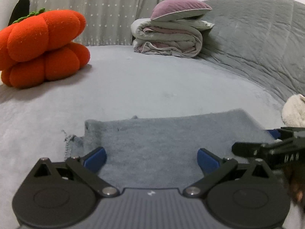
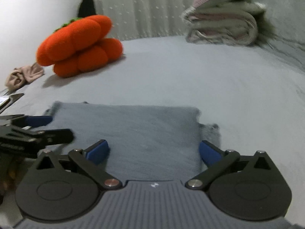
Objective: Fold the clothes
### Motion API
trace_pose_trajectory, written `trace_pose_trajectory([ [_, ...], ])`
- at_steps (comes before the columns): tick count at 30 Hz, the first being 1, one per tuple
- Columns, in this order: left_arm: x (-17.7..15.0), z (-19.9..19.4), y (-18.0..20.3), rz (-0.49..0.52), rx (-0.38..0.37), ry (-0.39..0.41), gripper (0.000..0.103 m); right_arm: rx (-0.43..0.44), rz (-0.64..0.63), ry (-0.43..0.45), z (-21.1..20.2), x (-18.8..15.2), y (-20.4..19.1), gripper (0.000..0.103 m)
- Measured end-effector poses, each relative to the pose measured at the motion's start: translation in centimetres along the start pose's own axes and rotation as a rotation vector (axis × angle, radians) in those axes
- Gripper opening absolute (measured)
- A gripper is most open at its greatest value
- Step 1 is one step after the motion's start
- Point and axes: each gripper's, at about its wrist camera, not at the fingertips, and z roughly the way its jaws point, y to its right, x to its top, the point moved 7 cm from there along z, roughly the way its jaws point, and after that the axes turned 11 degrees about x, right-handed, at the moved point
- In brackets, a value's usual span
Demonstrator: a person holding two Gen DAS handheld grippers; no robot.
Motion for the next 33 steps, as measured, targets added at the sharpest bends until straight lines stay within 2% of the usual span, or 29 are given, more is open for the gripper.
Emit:
trace_pose_trajectory([
  [4,-0.1,-0.4,-0.4,0.038,-0.001,-0.009,0.102,0.037,0.028,-0.015,-0.3,0.2,0.6,0.103],
  [7,-0.2,-1.0,-0.8,0.065,0.006,-0.014,0.102,0.029,0.015,-0.024,-0.9,0.1,0.6,0.103],
  [10,-0.5,-2.0,-1.9,0.038,0.028,-0.033,0.102,0.024,0.039,-0.031,-1.7,-0.2,1.0,0.103],
  [20,-1.6,-3.6,-6.8,-0.291,-0.003,-0.181,0.103,0.067,0.31,-0.018,-4.9,-0.8,4.0,0.103],
  [28,-1.6,-3.2,-7.7,-0.416,-0.065,-0.322,0.102,0.065,0.416,-0.014,-5.5,-0.5,4.4,0.103],
  [33,-1.7,-3.1,-7.8,-0.455,-0.079,-0.354,0.103,0.086,0.476,-0.02,-5.4,0.0,4.2,0.103],
])
